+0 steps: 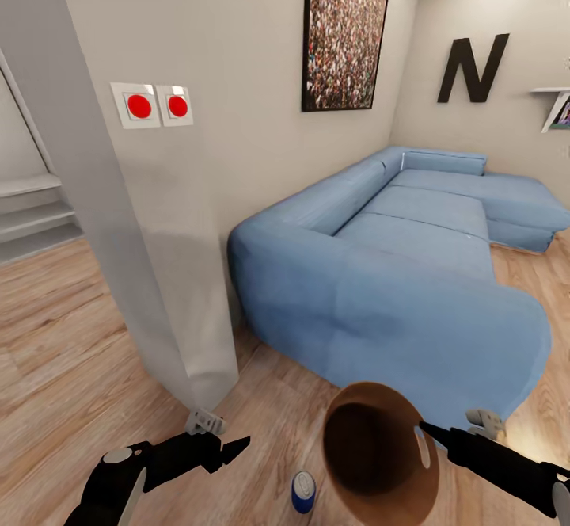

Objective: Put the three can of soda from the living room inside the tash can in the kitchen.

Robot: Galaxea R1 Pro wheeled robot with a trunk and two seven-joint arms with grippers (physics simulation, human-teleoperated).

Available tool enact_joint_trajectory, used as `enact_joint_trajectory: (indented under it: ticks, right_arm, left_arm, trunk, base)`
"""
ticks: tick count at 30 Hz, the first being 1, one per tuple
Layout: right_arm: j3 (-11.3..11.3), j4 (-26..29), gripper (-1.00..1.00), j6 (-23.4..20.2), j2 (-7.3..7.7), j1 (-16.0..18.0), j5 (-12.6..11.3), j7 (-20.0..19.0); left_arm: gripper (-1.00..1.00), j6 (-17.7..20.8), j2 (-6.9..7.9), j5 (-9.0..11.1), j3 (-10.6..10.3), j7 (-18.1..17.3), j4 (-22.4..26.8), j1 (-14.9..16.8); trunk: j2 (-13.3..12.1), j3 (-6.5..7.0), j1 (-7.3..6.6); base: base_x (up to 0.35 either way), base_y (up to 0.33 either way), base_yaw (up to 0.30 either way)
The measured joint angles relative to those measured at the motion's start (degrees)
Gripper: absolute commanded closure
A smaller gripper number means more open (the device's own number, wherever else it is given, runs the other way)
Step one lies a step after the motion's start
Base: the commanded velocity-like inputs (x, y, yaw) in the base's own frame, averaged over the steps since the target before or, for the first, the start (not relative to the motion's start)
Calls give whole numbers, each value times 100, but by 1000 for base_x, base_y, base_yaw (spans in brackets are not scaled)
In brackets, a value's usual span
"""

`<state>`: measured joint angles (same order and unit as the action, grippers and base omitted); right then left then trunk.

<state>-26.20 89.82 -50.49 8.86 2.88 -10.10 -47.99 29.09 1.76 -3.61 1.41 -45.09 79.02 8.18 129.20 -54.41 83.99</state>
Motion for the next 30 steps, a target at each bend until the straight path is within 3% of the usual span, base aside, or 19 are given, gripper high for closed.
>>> enact_joint_trajectory:
  ticks: [7,14,22,30]
  right_arm:
    - [-7,2,100,-15,-7,0,9,0]
    - [-193,0,100,-8,-17,0,17,2]
    - [-195,-2,100,-10,-35,0,7,2]
    - [-198,-4,100,-10,-31,0,-4,2]
  left_arm:
    - [-100,0,0,0,0,0,0,0]
    - [-100,8,0,5,0,2,0,0]
    - [-100,9,0,9,-7,9,0,0]
    - [-100,27,11,-11,-6,9,0,0]
  trunk:
    - [0,0,0]
    - [0,0,0]
    - [0,0,0]
    - [0,0,0]
  base:
    - [0,0,-242]
    - [0,0,-258]
    - [0,0,-214]
    - [0,0,-91]
